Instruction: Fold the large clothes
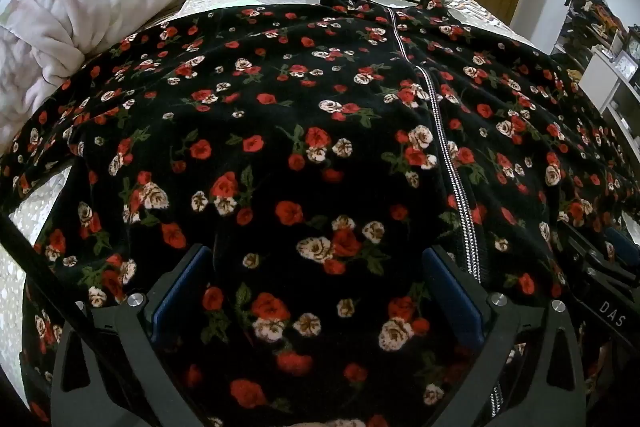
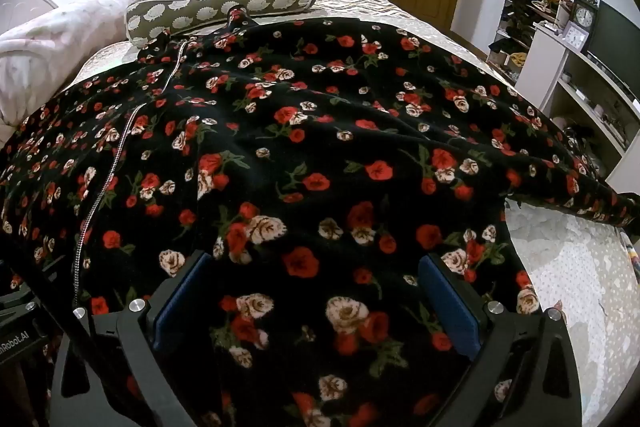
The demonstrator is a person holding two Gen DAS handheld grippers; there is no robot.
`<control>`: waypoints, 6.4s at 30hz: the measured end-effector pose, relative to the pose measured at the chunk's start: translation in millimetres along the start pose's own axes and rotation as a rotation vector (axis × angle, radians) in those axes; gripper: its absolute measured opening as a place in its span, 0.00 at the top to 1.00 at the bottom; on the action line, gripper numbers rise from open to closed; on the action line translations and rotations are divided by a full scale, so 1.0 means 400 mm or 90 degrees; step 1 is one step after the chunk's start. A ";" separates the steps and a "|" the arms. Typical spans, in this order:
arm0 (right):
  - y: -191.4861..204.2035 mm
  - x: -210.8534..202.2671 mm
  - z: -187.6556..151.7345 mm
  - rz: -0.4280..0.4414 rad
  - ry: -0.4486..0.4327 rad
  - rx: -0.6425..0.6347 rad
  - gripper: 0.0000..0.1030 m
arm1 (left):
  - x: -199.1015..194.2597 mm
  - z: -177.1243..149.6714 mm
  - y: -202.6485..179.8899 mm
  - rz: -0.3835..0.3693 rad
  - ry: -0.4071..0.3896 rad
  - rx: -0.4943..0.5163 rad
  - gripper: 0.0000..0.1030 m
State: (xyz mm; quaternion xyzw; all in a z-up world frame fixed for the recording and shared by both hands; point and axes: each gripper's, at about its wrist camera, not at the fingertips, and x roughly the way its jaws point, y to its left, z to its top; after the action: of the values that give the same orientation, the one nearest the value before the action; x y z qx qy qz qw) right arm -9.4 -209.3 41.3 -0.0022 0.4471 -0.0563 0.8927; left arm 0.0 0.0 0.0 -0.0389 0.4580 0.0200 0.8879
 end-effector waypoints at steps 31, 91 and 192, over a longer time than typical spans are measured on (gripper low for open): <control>0.000 0.001 0.000 0.000 0.000 0.000 0.00 | 0.000 0.000 0.000 0.001 0.001 0.001 0.00; -0.002 -0.003 -0.003 0.001 -0.004 0.002 0.00 | 0.000 0.000 0.000 0.002 0.001 0.002 0.00; -0.031 0.012 0.006 0.054 0.033 0.013 0.00 | -0.362 0.138 0.978 0.121 -0.128 -0.306 0.88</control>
State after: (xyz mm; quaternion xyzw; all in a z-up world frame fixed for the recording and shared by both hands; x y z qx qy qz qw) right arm -5.8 -222.4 39.7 0.0272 0.4691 -0.0228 0.8824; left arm -66.9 394.6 130.2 -0.2030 0.3515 0.2152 0.8882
